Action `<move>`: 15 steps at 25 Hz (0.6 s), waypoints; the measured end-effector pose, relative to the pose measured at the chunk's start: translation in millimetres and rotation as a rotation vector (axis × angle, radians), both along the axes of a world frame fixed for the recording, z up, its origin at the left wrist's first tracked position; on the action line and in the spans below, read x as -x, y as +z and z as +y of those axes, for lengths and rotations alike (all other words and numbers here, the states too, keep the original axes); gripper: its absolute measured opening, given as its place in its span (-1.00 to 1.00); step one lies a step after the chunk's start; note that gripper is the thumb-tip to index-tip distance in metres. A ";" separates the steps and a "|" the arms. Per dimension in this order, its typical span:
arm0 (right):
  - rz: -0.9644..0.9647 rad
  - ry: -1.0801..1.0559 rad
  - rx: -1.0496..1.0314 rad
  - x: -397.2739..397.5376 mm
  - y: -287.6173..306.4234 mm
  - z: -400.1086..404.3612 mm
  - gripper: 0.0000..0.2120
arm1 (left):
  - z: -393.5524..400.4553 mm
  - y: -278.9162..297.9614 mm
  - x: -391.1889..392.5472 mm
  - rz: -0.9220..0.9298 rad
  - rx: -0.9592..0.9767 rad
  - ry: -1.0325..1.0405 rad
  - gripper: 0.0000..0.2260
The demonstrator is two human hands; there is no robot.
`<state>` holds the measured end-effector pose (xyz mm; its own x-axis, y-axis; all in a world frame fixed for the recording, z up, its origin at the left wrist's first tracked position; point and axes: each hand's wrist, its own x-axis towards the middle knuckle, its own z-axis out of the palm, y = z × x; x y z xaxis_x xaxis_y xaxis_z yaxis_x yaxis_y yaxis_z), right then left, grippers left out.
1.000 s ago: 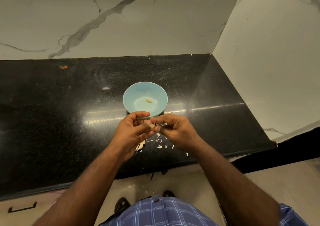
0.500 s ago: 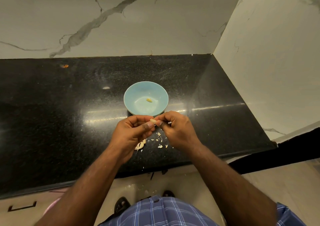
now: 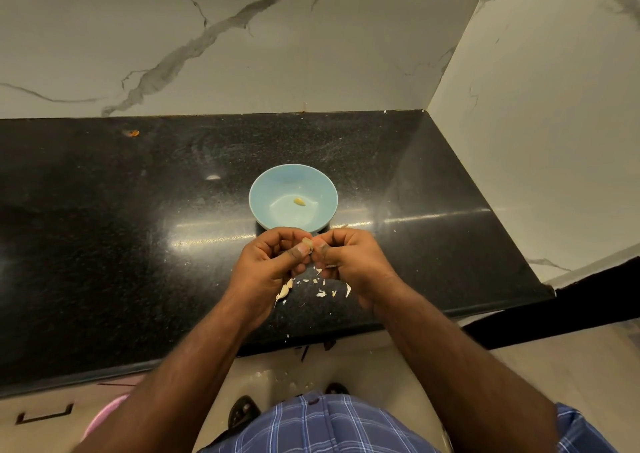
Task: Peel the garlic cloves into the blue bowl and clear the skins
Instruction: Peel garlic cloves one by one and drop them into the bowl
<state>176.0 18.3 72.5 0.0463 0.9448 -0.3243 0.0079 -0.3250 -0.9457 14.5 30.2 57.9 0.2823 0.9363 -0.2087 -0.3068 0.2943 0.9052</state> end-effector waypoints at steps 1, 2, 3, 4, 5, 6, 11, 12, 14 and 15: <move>-0.010 -0.011 -0.018 -0.2 -0.9 0.0 -0.92 | -0.4 -0.7 -0.7 0.012 -0.012 0.019 -0.88; -0.027 -0.022 -0.049 -0.6 -0.6 -0.2 -0.94 | -0.9 -1.6 -1.8 0.033 -0.029 0.040 -0.90; -0.043 -0.041 -0.079 -0.7 0.0 -0.2 -0.95 | -1.4 -2.9 -2.6 0.066 -0.050 0.060 -0.89; -0.047 -0.068 -0.101 -1.1 0.6 0.5 -0.90 | -2.2 -3.8 -3.2 0.107 -0.074 0.077 -0.89; -0.038 -0.090 -0.120 -1.5 0.8 1.8 -0.85 | -2.6 -4.1 -3.8 0.143 -0.097 0.091 -0.88; -0.017 -0.100 -0.134 -1.5 0.7 3.0 -0.83 | -3.0 -4.0 -4.1 0.165 -0.120 0.100 -0.87; -0.021 -0.080 -0.163 -0.2 2.9 5.5 -0.86 | -3.4 0.1 -5.3 0.267 -0.219 0.083 -0.86; -0.013 -0.076 -0.158 -1.2 3.1 5.8 -0.85 | -3.2 0.1 -5.1 0.272 -0.223 0.081 -0.86; 0.042 -0.064 -0.136 -3.7 2.2 6.9 -0.83 | -1.8 -0.8 -4.0 0.263 -0.219 0.084 -0.86; 0.073 -0.057 -0.126 -4.6 1.8 7.2 -0.82 | -1.1 -1.3 -3.4 0.261 -0.216 0.083 -0.86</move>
